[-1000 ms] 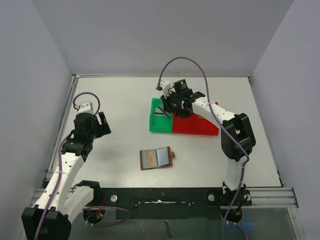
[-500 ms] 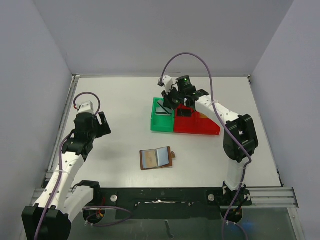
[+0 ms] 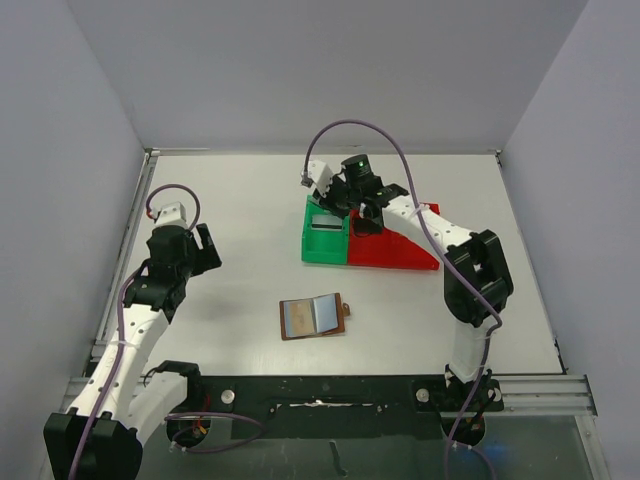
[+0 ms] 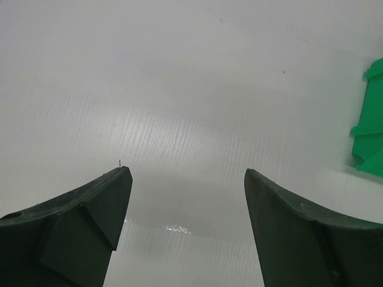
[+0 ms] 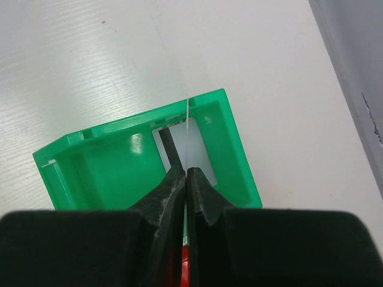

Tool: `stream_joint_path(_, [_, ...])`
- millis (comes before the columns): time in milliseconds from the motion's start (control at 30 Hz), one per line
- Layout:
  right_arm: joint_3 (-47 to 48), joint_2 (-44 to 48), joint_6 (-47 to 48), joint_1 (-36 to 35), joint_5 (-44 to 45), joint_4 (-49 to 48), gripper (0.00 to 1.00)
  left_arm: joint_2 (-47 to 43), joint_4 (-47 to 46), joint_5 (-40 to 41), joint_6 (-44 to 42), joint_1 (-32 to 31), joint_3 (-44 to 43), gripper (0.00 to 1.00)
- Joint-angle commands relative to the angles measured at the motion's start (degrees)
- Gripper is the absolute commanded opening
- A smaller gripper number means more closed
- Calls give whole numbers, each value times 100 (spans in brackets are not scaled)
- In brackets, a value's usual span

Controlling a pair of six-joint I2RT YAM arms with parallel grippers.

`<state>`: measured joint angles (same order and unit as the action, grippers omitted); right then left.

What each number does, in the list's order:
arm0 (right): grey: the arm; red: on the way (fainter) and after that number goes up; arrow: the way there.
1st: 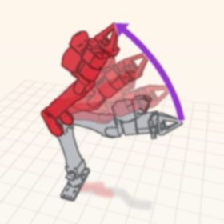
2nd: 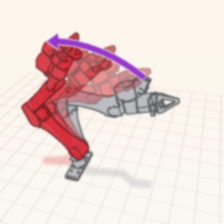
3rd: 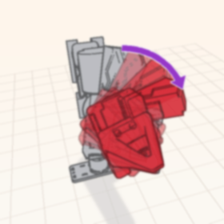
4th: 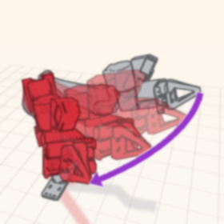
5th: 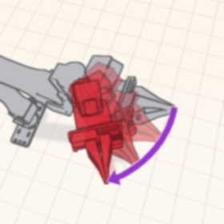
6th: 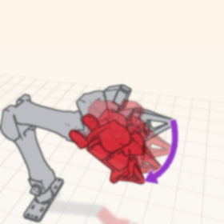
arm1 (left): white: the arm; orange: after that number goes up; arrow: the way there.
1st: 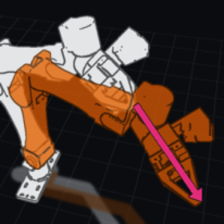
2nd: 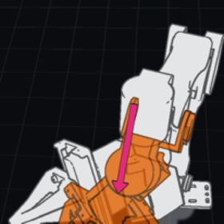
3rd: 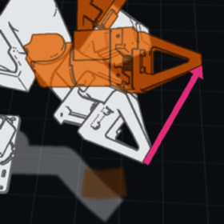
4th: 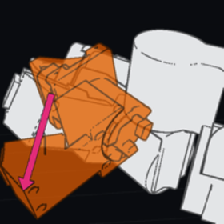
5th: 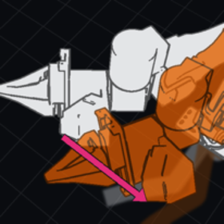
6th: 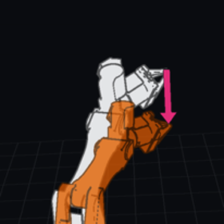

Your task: Take the credit cards out of the card holder

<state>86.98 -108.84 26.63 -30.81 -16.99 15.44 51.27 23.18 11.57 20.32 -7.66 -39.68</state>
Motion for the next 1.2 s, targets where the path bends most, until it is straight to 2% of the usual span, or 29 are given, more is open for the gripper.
stream_joint_path(0, [79,137,858,-22,-76,-201,0,-130,-280,73,-36,50,-50,76])
stream_joint_path(267, [360,-275,1131,-22,198,224,0,-163,-278,143,-28,45,-51,76])
stream_joint_path(500, [393,-507,1424,-74,323,134,0,-88,-320,-70,-28,46,-46,77])
stream_joint_path(700, [675,-972,1795,-191,866,-88,0,-80,-344,-109,-23,45,-32,77])
stream_joint_path(967, [938,-1461,2750,-239,1437,-142,0,-73,-322,-75,-34,54,-49,77])
stream_joint_path(1167, [653,-1448,2880,-214,1118,-270,18,-68,-318,-33,-80,60,-62,77])
